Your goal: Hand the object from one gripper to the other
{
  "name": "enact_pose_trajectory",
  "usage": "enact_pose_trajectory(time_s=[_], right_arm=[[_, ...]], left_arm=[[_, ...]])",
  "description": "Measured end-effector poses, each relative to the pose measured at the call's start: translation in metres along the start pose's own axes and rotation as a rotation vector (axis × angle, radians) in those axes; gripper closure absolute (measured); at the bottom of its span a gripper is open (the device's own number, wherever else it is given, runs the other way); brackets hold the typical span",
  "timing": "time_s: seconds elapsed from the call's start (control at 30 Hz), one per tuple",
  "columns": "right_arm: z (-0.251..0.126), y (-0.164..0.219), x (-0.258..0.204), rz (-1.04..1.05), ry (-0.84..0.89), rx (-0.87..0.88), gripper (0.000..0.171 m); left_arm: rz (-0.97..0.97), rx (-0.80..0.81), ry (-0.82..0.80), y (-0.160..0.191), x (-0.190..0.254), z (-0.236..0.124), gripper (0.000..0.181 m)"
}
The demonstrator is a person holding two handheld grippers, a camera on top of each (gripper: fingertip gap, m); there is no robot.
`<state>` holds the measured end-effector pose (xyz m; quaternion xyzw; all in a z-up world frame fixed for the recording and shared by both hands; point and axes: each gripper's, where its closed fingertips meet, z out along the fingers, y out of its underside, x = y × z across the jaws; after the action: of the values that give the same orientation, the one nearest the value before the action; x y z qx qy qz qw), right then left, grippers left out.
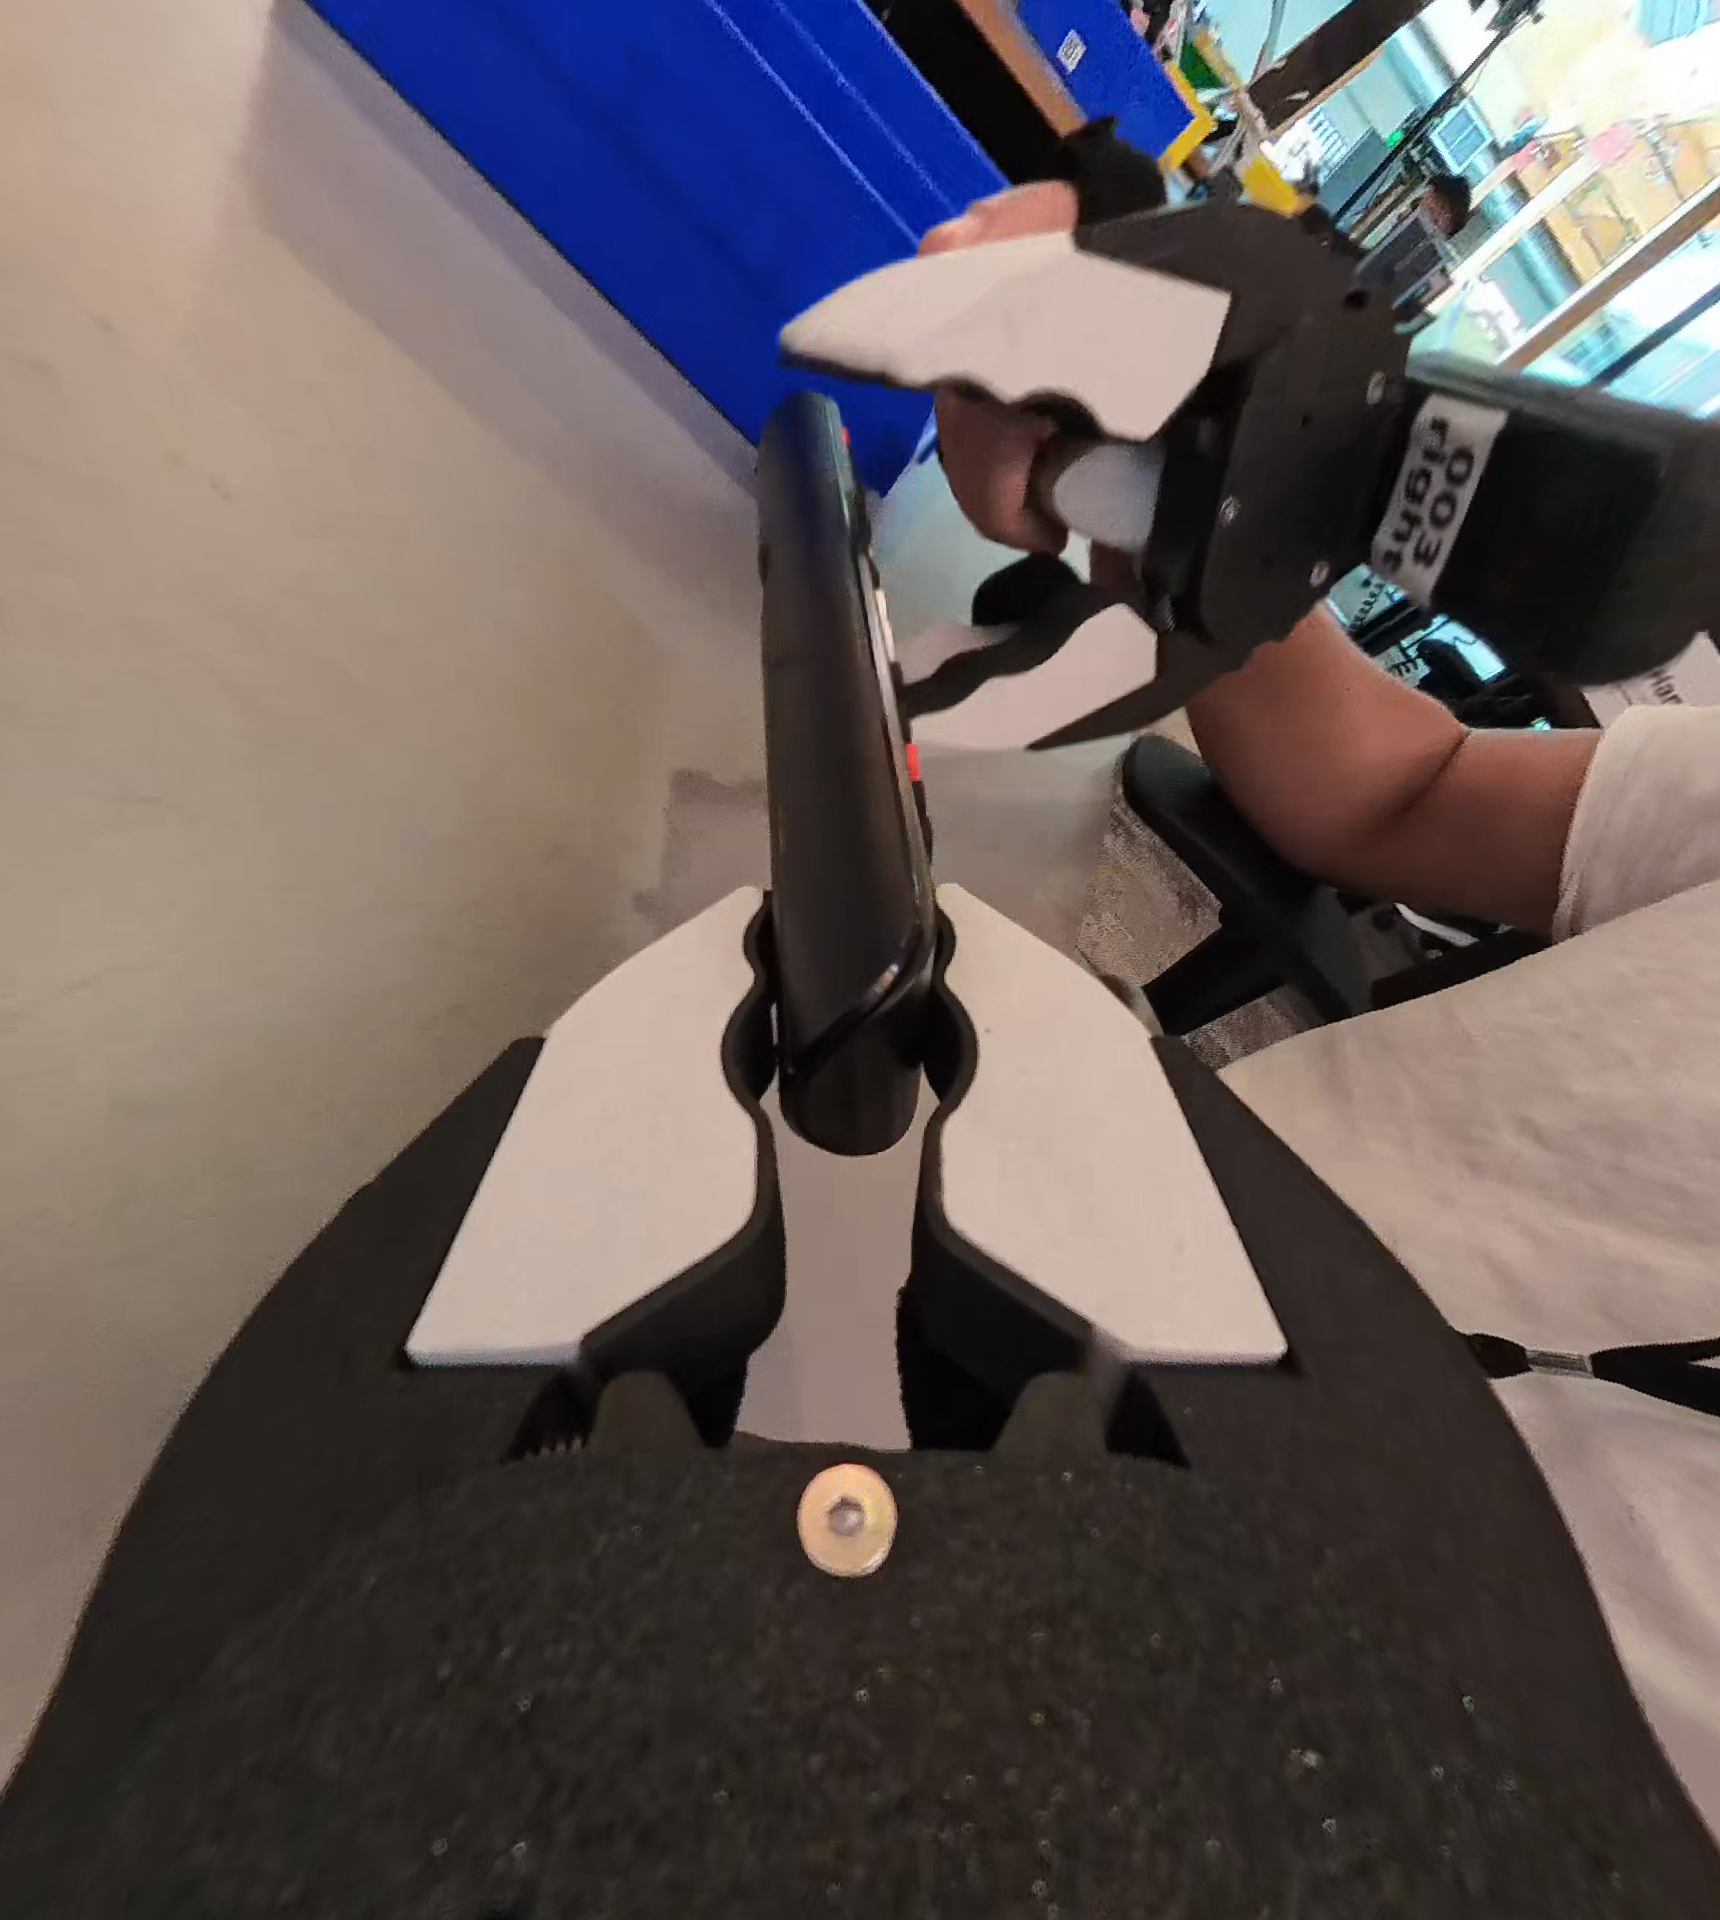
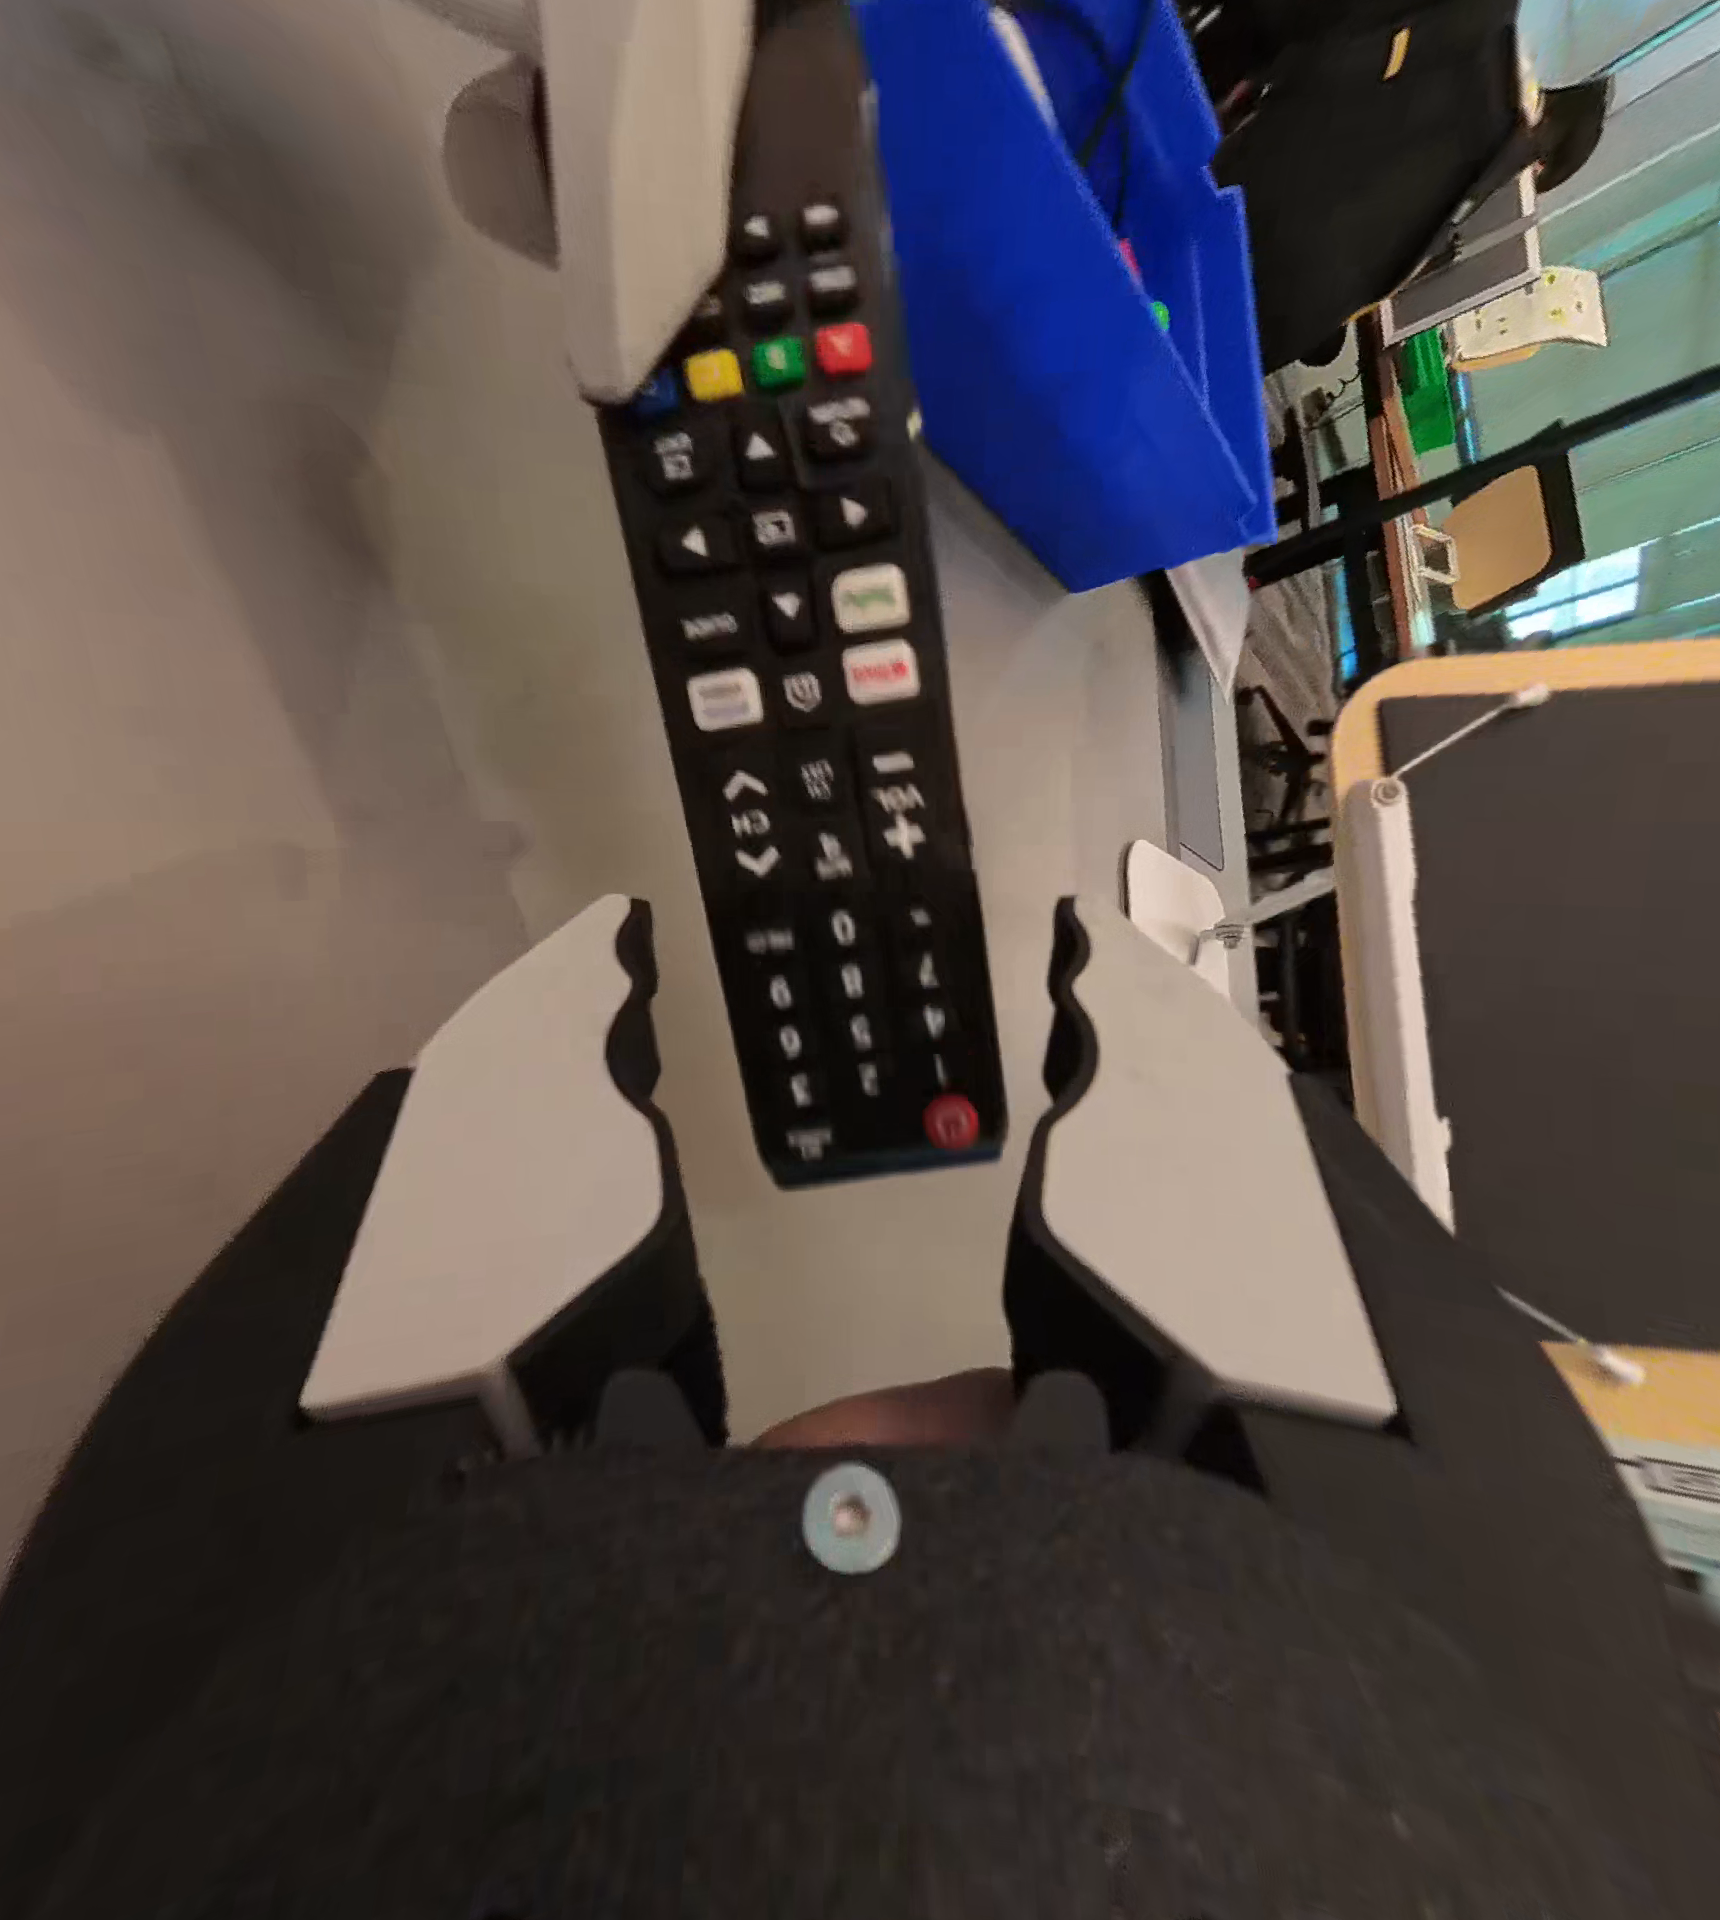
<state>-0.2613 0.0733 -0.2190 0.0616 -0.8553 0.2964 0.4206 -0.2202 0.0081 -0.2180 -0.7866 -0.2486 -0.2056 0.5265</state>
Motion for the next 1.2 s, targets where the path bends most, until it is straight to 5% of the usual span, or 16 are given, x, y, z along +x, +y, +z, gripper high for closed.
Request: enact_pose_trajectory(time_s=[0.1, 0.57, 0.77, 0.93, 1.07, 1.2], right_arm=[[0.013, 0.002, -0.008, -0.14, 0.047, -0.067, 0.118], [-0.013, 0.064, 0.066, -0.005, 0.304, -0.293, 0.118], [-0.093, 0.1, 0.17, 0.291, 0.554, -0.323, 0.118], [-0.156, 0.198, 0.224, 0.771, 0.656, -0.436, 0.118], [-0.143, 0.27, 0.19, 1.204, 0.525, -0.504, 0.118], [-0.098, 0.301, 0.126, 1.456, 0.285, -0.588, 0.118]], left_arm=[[0.026, -0.03, -0.059, 0.005, 0.0, 0.008, 0.157], [0.187, 0.123, -0.449, -0.02, -0.039, -0.011, 0.131], [0.186, 0.091, -0.512, -0.013, -0.05, -0.015, 0.134], [0.191, 0.069, -0.506, -0.009, -0.049, -0.013, 0.139], [0.206, 0.064, -0.512, -0.009, -0.048, -0.013, 0.14], [0.222, 0.071, -0.519, -0.012, -0.047, -0.016, 0.14]])
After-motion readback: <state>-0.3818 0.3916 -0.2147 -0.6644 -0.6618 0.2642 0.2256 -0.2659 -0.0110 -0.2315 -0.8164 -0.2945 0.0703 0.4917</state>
